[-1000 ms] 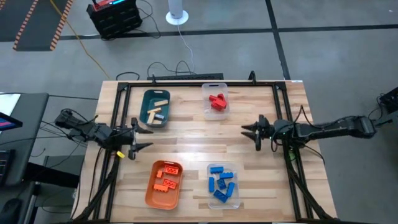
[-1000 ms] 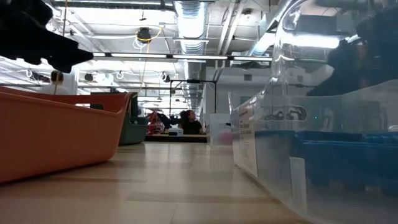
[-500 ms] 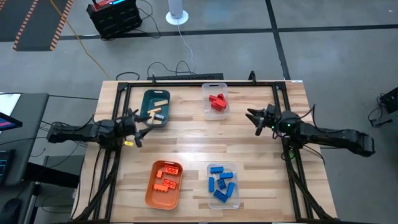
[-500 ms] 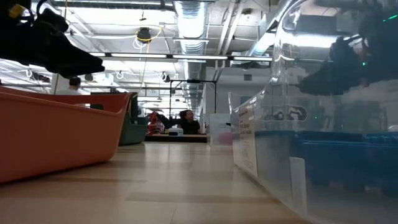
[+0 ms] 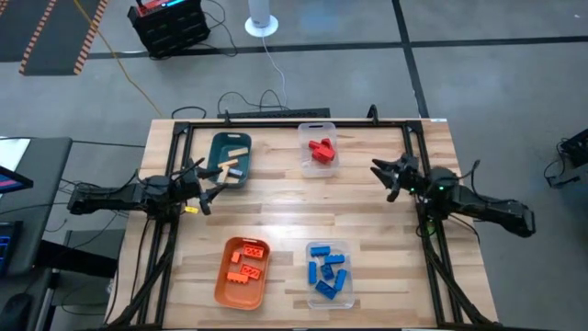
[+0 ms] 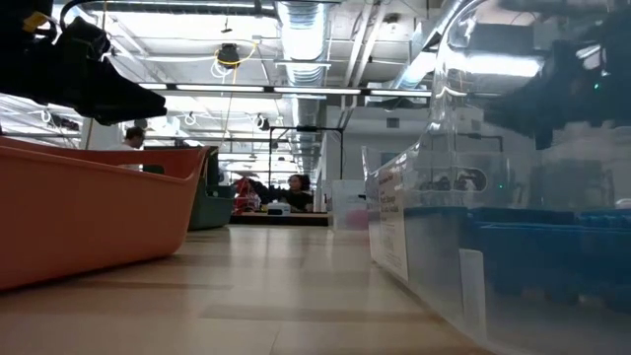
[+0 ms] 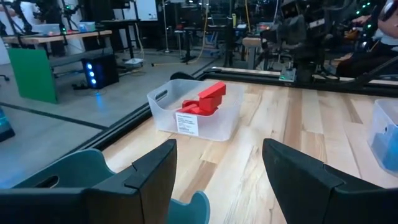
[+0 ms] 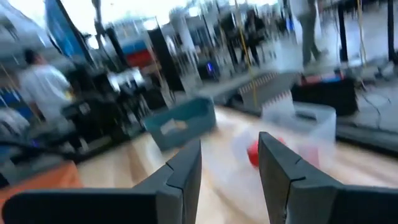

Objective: Sort blocks
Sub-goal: Return to Home Position

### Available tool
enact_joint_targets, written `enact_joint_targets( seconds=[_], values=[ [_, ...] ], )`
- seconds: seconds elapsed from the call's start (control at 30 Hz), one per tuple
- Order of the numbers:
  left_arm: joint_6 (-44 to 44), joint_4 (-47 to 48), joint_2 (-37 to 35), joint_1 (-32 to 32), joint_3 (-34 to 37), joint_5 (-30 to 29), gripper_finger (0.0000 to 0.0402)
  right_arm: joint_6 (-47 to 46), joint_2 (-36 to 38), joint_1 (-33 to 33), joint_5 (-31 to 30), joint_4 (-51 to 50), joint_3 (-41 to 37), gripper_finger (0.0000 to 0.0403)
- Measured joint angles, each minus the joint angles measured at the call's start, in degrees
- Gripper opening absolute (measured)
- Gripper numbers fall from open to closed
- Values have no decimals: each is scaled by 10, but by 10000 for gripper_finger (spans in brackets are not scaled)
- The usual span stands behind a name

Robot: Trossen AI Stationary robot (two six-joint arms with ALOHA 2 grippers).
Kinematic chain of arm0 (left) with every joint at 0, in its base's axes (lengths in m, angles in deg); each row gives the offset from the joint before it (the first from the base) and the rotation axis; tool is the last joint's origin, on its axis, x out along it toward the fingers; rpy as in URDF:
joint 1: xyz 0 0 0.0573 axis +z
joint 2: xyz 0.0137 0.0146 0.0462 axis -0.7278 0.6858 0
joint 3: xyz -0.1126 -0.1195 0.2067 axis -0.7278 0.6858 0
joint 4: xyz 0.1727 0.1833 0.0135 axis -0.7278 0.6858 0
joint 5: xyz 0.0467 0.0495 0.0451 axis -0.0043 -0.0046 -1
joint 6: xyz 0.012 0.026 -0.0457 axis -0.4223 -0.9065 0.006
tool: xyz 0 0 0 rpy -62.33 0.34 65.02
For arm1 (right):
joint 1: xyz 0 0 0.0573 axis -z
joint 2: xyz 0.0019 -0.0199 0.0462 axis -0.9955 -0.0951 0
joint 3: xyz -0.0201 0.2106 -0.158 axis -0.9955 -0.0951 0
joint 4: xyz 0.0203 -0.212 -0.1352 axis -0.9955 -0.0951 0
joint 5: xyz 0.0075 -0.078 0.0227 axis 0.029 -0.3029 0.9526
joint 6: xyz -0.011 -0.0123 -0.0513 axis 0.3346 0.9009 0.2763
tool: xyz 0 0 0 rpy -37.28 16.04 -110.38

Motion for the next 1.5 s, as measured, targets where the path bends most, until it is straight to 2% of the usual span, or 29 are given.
enact_joint_targets(
  seconds=[1.5],
  values=[
    [0, 0, 0, 0, 0, 0, 231, -1, 1, 1, 0, -3, 0, 136]
  ],
)
